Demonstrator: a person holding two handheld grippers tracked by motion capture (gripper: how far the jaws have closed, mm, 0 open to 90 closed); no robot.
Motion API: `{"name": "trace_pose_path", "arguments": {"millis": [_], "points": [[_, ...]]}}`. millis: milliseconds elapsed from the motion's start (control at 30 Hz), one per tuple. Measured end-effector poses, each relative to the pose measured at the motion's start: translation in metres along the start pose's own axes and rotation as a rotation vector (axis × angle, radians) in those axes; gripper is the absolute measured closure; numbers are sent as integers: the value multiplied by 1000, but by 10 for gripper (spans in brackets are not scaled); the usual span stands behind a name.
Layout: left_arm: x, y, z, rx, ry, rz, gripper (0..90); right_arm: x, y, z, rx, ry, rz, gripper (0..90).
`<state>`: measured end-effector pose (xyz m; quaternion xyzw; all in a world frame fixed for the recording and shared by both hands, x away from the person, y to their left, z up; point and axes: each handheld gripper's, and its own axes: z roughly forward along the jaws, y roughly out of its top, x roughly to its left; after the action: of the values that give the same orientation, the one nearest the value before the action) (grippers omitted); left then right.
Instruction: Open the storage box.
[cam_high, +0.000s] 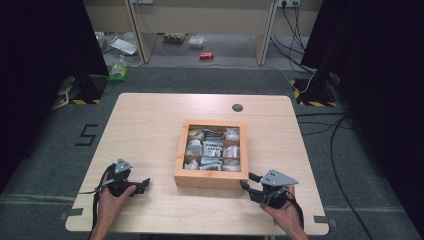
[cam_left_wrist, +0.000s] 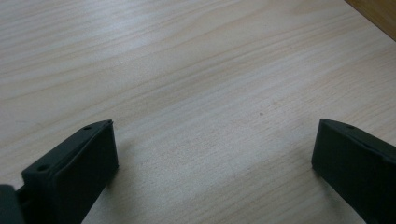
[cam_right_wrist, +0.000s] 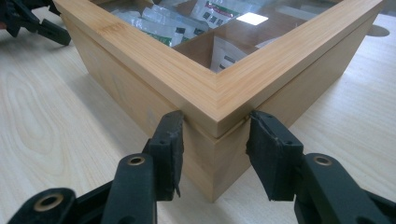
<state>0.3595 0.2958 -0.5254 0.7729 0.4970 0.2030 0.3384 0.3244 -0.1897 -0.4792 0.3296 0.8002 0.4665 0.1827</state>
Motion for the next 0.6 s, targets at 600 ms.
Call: {"name": "trace_pose_path", "arguments": {"millis": [600], "points": [[0,0,0,0,0,-1,0,-7,22,-2,-97,15,42,579]]}}
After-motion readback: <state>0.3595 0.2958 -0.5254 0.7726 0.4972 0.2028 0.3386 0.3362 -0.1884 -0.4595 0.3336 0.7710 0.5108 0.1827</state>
